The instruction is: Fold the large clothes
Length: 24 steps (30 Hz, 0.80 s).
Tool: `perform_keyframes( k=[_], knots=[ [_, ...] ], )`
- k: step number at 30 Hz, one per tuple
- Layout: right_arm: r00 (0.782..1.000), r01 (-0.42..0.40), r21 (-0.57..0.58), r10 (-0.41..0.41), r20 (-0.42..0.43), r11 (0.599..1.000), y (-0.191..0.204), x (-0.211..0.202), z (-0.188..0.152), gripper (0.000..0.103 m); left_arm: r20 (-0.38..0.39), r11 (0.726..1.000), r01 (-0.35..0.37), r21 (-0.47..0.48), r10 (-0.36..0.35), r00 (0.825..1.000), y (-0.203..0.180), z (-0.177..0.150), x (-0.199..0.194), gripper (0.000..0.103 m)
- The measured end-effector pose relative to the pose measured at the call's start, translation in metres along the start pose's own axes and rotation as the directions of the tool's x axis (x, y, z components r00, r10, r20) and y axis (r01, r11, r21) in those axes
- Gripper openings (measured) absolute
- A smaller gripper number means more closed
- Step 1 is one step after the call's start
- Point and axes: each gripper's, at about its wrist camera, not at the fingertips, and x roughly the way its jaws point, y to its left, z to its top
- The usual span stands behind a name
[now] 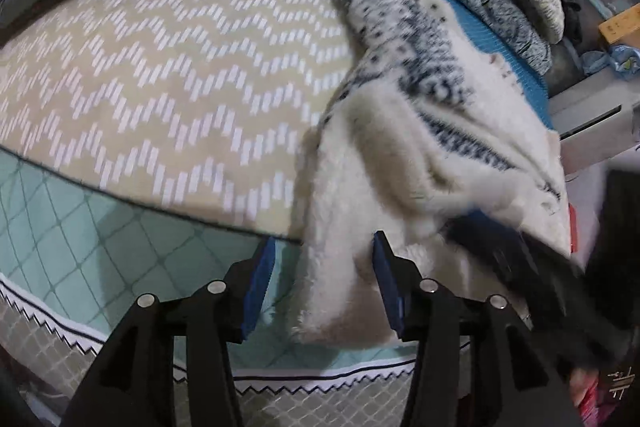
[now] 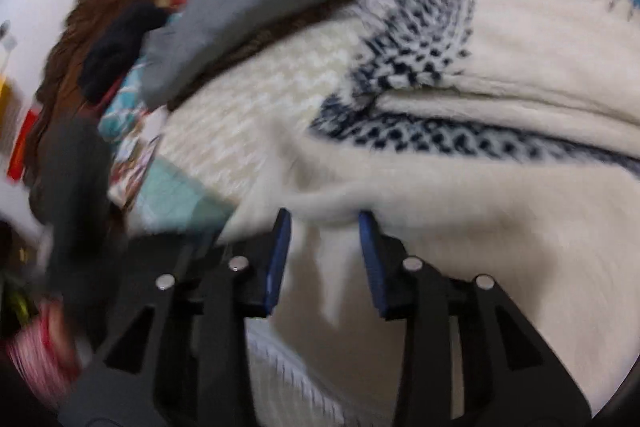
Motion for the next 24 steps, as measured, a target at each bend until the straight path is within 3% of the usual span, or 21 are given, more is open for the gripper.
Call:
perform_keyframes(
  k=[1, 3, 5, 7, 12, 16, 17, 18, 20, 22, 24],
  knots=[
    [0.999, 0.045, 0.037, -0.046, 0.023, 0.998, -0.007, 0.012, 0.014, 0.033, 0.001, 1.0, 0.002, -0.004, -0.002, 1.0, 0.0, -0.003, 0.0, 0.0],
    [0.997, 0.031, 0.123, -0.04, 0.073, 0.992, -0.02, 0.018, 0.032, 0.032, 0.003, 1.0, -0.003, -0.005, 0.003, 1.0, 0.002, -0.009, -0.001, 0.0],
    [0.997, -0.032, 0.198, 0.016, 0.08, 0.98, -0.031, 0.018, 0.038, 0.033, 0.005, 1.0, -0.008, 0.008, 0.008, 1.0, 0.002, -0.012, -0.001, 0.0],
    [0.994, -0.086, 0.19, 0.072, 0.082, 0.978, -0.028, 0.011, 0.036, 0.034, 0.002, 1.0, -0.011, 0.018, 0.011, 1.0, 0.002, -0.012, -0.001, 0.0],
    [0.986, -0.002, 0.022, -0.001, 0.166, 1.0, -0.035, -0.055, -0.01, 0.034, 0.007, 1.0, -0.006, 0.025, 0.006, 1.0, 0.001, -0.014, 0.002, 0.0],
    [0.978, 0.163, 0.049, -0.168, 0.122, 0.985, -0.104, -0.086, -0.038, 0.031, 0.017, 0.999, -0.025, 0.024, 0.024, 1.0, -0.002, -0.018, 0.004, 0.0],
    [0.978, 0.167, 0.085, -0.176, 0.115, 0.982, -0.127, -0.097, -0.041, 0.025, 0.016, 0.999, -0.032, 0.024, 0.031, 0.999, -0.004, -0.019, 0.005, 0.0],
    [0.983, 0.119, 0.137, -0.136, 0.121, 0.983, -0.147, -0.106, -0.04, 0.009, 0.015, 0.999, -0.039, 0.028, 0.039, 0.999, -0.004, -0.02, 0.005, 0.0],
    [0.972, 0.064, 0.28, -0.123, 0.202, 0.958, -0.182, -0.144, -0.039, 0.011, 0.012, 0.997, -0.064, 0.04, 0.064, 0.998, -0.008, -0.021, 0.004, 0.0],
    [0.952, 0.017, 0.274, -0.1, 0.291, 0.962, -0.191, -0.182, -0.04, 0.011, 0.012, 0.997, -0.067, 0.034, 0.066, 0.998, -0.012, -0.019, -0.002, 0.0],
    [0.935, 0.075, 0.253, -0.156, 0.317, 0.964, -0.196, -0.212, -0.044, 0.018, 0.052, 0.998, -0.063, 0.019, 0.062, 0.997, -0.013, -0.018, -0.017, 0.0]
  ],
)
